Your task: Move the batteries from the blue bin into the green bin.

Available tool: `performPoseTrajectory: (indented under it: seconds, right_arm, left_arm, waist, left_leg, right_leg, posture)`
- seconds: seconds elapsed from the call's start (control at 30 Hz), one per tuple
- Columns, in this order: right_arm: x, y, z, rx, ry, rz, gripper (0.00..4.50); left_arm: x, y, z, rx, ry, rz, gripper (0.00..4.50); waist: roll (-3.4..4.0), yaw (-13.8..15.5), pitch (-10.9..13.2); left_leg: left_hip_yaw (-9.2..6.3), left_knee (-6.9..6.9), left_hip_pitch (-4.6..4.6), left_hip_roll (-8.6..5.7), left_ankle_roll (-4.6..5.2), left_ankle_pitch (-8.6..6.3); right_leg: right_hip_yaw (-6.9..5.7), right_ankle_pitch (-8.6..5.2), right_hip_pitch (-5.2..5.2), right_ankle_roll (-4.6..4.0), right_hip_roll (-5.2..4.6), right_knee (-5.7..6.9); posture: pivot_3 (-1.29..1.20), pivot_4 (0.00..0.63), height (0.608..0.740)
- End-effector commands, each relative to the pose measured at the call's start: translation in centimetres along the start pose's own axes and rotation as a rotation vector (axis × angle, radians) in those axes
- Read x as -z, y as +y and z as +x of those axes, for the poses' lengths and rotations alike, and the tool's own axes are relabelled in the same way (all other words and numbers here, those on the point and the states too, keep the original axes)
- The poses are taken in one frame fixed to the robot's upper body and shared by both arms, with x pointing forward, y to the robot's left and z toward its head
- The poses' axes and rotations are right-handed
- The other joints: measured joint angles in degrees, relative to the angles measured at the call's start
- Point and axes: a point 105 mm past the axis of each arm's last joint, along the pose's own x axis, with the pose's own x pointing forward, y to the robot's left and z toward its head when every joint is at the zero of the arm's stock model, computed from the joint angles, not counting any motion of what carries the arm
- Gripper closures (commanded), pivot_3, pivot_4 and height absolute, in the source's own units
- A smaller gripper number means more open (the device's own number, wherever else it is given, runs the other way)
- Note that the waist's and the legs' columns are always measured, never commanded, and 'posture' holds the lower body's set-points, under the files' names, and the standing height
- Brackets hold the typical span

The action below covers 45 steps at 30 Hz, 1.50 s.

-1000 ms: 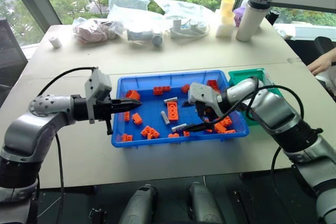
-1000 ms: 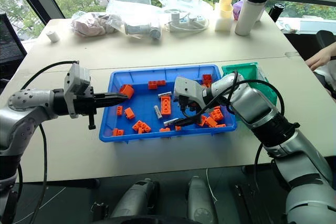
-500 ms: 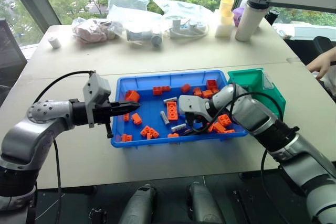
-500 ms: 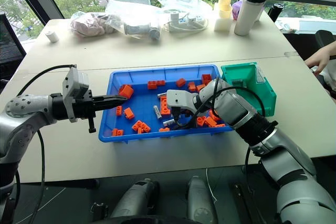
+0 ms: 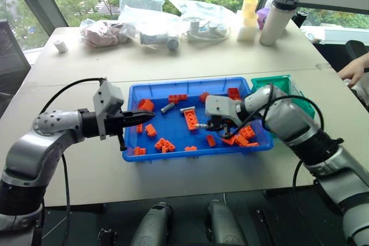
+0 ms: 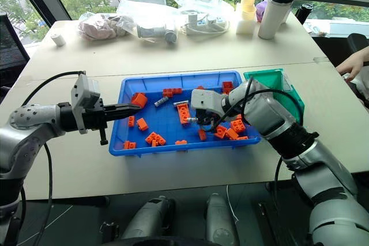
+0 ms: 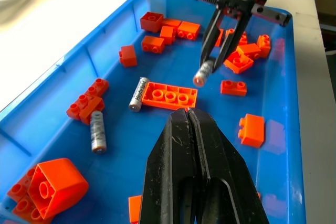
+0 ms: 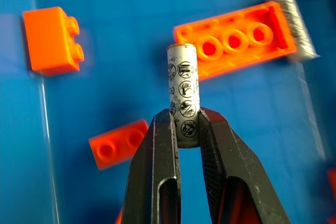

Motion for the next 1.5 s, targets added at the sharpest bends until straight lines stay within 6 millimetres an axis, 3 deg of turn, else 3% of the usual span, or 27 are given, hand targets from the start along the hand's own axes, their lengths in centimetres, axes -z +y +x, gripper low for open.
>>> performPoseTrajectory:
  seconds: [0.03, 0.1, 0.23, 0.37, 0.5, 0.63, 0.73, 0.8, 0.87, 0.93, 1.0, 1.1, 1.2, 1.33, 1.5]
  right_arm:
    - [-1.3, -3.7, -7.5, 0.258, -0.124, 0.093, 4.46]
    - [-0.3, -4.9, -10.0, 0.367, -0.116, 0.151, 4.46]
    - [5.0, -6.0, -13.9, 0.554, 0.050, 0.242, 4.46]
    - [9.4, -4.9, -14.1, 0.560, 0.174, 0.304, 4.46]
    - [10.1, -4.2, -13.4, 0.523, 0.159, 0.336, 4.46]
    - [10.7, -4.0, -12.2, 0.507, 0.119, 0.393, 2.58]
    - [9.6, -4.7, -12.1, 0.529, 0.096, 0.355, 1.08]
    - [7.8, -5.9, -11.9, 0.559, 0.036, 0.313, 0.02]
    - [6.1, -7.0, -11.4, 0.571, -0.036, 0.313, 0.02]
    - [2.5, -7.0, -9.4, 0.480, -0.157, 0.283, 0.02]
    - [-1.5, -5.8, -5.9, 0.318, -0.254, 0.222, 0.02]
    - [-5.1, -4.1, -1.0, 0.156, -0.309, 0.196, 0.02]
    - [-6.8, -3.1, 3.7, 0.097, -0.301, 0.179, 0.02]
    - [-8.4, -3.5, 7.5, 0.120, -0.305, 0.187, 0.02]
    - [-10.2, -4.4, 9.9, 0.146, -0.322, 0.183, 0.02]
  left_arm:
    - [-0.7, 0.2, 0.1, 0.001, -0.021, 0.046, 4.50]
    - [-0.7, 0.3, 0.2, 0.003, -0.022, 0.048, 4.50]
    - [-0.7, 0.5, 0.5, 0.013, -0.030, 0.050, 4.50]
    - [-0.8, 1.3, 0.7, 0.013, -0.034, 0.056, 4.50]
    - [-0.9, 1.9, 0.6, 0.009, -0.034, 0.060, 4.50]
    - [-1.0, 3.7, -0.7, -0.051, -0.010, 0.079, 4.50]
    - [-1.0, 4.4, -1.7, -0.086, 0.009, 0.088, 4.50]
    - [-0.9, 4.8, -2.4, -0.108, 0.019, 0.087, 4.50]
    - [-0.8, 5.1, -2.8, -0.122, 0.021, 0.085, 4.50]
    - [-0.8, 5.3, -2.9, -0.133, 0.022, 0.083, 4.50]
    - [-0.8, 5.5, -3.1, -0.147, 0.022, 0.083, 4.50]
    - [-0.9, 5.9, -3.5, -0.177, 0.021, 0.087, 4.50]
    - [-1.1, 6.0, -4.0, -0.202, 0.022, 0.094, 4.50]
    - [-1.1, 5.8, -4.7, -0.223, 0.032, 0.095, 4.50]
    - [-1.0, 5.4, -5.3, -0.242, 0.043, 0.094, 4.50]
  waist:
    - [0.05, 0.02, 0.03]
    - [0.04, 0.17, 0.03]
    - [-0.01, 0.38, 0.00]
    - [0.00, -0.03, 0.00]
    - [0.17, -0.44, 0.04]
    - [0.15, -0.11, 0.04]
    - [0.16, -0.10, 0.04]
    - [0.16, -0.28, 0.04]
    - [0.16, -0.49, 0.04]
    - [0.16, -0.52, 0.04]
    - [0.14, -0.52, 0.04]
    - [0.14, -0.59, 0.04]
    - [0.12, -0.46, 0.03]
    - [0.07, -0.13, 0.00]
    - [0.06, -0.69, 0.00]
  left_leg:
    - [0.00, 0.00, 0.00, 0.00, 0.04, -0.02]
    - [0.01, -0.01, -0.01, -0.01, 0.04, -0.02]
    - [0.02, -0.01, 0.00, -0.01, 0.06, -0.04]
    - [0.08, -0.01, 0.02, 0.00, 0.07, -0.04]
    - [0.16, -0.06, 0.02, 0.02, 0.07, -0.04]
    - [0.14, -0.04, 0.03, 0.04, 0.06, -0.03]
    - [0.15, -0.02, 0.02, 0.02, 0.07, -0.04]
    - [0.15, -0.03, 0.01, 0.02, 0.06, -0.03]
    - [0.16, -0.03, 0.03, 0.03, 0.06, -0.03]
    - [0.13, -0.07, 0.05, 0.06, 0.05, -0.02]
    - [0.12, -0.10, 0.05, 0.09, 0.03, -0.02]
    - [0.09, -0.09, 0.04, 0.09, -0.01, 0.01]
    - [0.05, -0.07, 0.01, 0.08, -0.29, 0.17]
    - [-0.05, 0.01, -0.06, -0.06, -0.37, 0.21]
    - [-0.08, -0.10, -0.03, -0.02, -0.45, 0.26]
  right_leg:
    - [0.00, 0.00, -0.01, 0.00, 0.00, 0.00]
    - [0.00, 0.00, 0.00, 0.00, -0.02, -0.02]
    - [-0.03, 0.00, 0.05, 0.00, -0.09, -0.08]
    - [-0.01, 0.00, 0.06, 0.00, -0.14, -0.05]
    - [0.08, 0.00, -0.02, 0.00, -0.11, 0.01]
    - [0.07, 0.00, -0.02, 0.00, -0.05, 0.01]
    - [0.08, 0.00, -0.02, 0.00, -0.01, 0.00]
    - [0.08, 0.00, -0.02, 0.00, -0.02, -0.01]
    - [0.10, 0.00, -0.03, 0.00, 0.00, 0.01]
    - [0.08, 0.00, -0.03, 0.00, 0.02, 0.02]
    - [0.09, 0.00, -0.04, 0.00, 0.06, 0.00]
    - [0.09, 0.00, -0.04, 0.00, 0.08, 0.01]
    - [0.08, 0.00, -0.09, 0.00, 0.08, 0.07]
    - [0.02, 0.00, -0.07, 0.00, -0.02, 0.06]
    - [0.02, 0.01, -0.14, -0.01, 0.04, 0.11]
  posture:
    - [0.00, 0.150, 0.740]
    - [0.00, 0.150, 0.740]
    - [0.00, 0.150, 0.740]
    - [0.00, 0.150, 0.740]
    - [0.00, 0.150, 0.740]
    - [0.00, 0.150, 0.740]
    - [0.00, 0.150, 0.740]
    - [0.00, 0.150, 0.740]
    - [0.00, 0.150, 0.740]
    - [0.00, 0.150, 0.740]
    - [0.00, 0.150, 0.740]
    - [0.00, 0.150, 0.740]
    - [0.00, 0.150, 0.740]
    - [0.00, 0.150, 0.740]
    - [0.00, 0.150, 0.740]
